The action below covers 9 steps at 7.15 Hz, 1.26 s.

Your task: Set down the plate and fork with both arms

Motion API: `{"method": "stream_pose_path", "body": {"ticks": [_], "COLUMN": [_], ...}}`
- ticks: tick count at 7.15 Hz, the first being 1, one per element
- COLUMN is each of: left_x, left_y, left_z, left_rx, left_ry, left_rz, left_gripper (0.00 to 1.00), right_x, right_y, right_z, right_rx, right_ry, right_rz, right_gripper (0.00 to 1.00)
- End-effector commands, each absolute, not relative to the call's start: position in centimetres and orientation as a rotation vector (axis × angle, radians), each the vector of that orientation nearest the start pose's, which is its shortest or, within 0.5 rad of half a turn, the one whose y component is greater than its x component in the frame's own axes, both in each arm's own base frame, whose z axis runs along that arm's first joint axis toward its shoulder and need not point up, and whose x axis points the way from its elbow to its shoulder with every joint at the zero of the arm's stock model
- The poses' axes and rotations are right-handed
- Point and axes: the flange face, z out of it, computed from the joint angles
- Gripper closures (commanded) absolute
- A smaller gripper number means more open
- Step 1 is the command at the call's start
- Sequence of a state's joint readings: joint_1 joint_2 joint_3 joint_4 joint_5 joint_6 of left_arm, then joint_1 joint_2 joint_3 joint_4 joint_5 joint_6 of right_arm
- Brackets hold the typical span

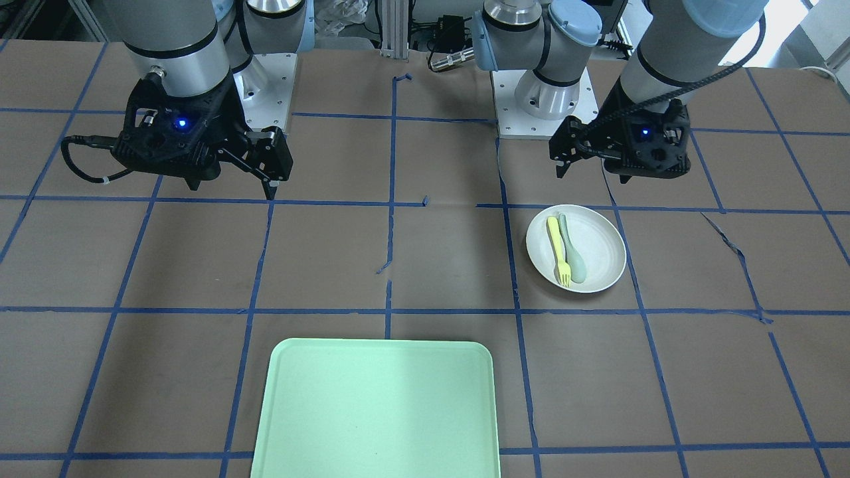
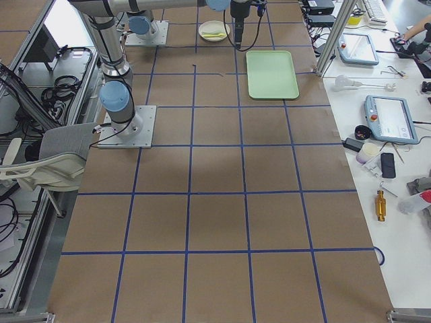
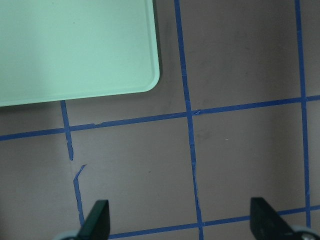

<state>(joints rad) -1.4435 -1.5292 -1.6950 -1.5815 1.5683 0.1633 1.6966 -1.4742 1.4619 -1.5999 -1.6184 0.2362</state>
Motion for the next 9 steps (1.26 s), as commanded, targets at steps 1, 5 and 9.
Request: {"method": "stream_pose_path", "body": {"ticks": [1,5,9], "left_x": [-1.3,9.7,12.8], "left_y": [-48.3,-47.6,-45.8], "left_z": [43.3,35.8,25.5], "left_rx": [-0.028,-0.144,-0.065], "left_ry": [3.178,3.227,3.284], "left_rz": [0.182,0.293,0.339], "left_gripper": [0.0,0.0,0.07], "right_x": [19.5,19.5,19.5], "right_y": [-51.7,-51.7,-51.7], "right_z": [49.5,49.5,49.5], "right_rx": [0.177,0.177,0.177], "right_ry": [3.175,3.175,3.175], "right_rz": [-0.078,-0.081,-0.081], "right_gripper": [0.0,0.0,0.0]}}
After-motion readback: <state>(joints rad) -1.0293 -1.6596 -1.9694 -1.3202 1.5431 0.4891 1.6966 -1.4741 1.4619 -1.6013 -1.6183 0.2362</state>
